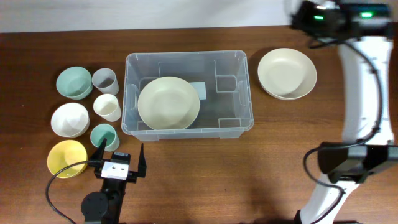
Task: Pack container
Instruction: 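Raise the right gripper and move it right toward the remaining cream bowl, then grasp the far-right cream bowl rim with the right gripper and lift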
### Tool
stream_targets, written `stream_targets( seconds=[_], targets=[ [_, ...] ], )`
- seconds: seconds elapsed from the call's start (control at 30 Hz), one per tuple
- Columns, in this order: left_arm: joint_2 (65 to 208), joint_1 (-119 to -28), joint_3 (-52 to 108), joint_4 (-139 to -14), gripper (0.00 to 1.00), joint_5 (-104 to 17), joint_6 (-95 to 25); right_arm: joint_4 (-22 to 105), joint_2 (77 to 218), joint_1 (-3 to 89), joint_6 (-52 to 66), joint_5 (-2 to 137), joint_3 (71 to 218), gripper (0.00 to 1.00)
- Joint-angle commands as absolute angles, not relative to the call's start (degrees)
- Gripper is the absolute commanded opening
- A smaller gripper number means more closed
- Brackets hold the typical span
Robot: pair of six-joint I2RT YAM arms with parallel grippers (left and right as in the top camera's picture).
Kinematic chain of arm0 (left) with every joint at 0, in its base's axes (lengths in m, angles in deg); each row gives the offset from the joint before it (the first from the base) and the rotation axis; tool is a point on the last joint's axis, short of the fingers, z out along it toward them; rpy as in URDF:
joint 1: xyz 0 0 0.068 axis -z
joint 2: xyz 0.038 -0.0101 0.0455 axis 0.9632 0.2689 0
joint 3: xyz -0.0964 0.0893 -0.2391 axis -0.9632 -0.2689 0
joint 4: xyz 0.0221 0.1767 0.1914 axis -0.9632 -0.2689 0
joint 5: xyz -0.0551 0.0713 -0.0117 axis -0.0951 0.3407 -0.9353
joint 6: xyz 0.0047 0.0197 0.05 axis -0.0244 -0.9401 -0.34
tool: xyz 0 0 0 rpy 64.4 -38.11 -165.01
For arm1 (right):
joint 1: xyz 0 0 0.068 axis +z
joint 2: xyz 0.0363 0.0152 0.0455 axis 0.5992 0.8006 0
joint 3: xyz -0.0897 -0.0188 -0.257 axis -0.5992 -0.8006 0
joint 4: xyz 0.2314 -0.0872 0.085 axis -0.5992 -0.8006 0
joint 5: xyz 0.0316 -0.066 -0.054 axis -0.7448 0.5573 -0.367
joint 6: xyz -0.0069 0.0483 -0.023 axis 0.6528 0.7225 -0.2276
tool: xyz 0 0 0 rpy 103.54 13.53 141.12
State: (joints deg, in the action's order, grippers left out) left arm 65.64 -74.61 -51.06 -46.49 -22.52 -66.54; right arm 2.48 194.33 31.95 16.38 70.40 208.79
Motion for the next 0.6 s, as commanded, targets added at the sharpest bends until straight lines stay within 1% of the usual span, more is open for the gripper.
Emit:
stream_targets(
  seconds=[0.0, 0.07, 0.2, 0.4, 0.57],
  targets=[
    [65.25, -74.94, -51.41, -46.51, 1.0, -22.72, -67.46, 0.3, 195.99, 27.12, 19.99, 73.29, 204.26, 0.73],
    [65.25, -74.94, -51.41, -46.49, 1.0, -22.72, -67.46, 0.47, 196.17, 24.6, 21.08, 72.79, 200.2, 0.75],
    [65.25, -74.94, -51.41, -46.51, 1.0, -22.72, -67.46, 4.67, 196.17, 22.15, 21.19, 69.51, 189.6, 0.76],
    [65.25, -74.94, -51.41, -46.51, 1.0, -22.7, -67.46, 15.46, 196.17, 22.13, 21.23, 68.04, 173.03, 0.77],
    [65.25, -74.94, -51.41, -46.51, 1.0, -22.72, -67.46, 22.13, 196.17, 22.15, 21.25, 64.11, 165.71, 0.76]
  ],
)
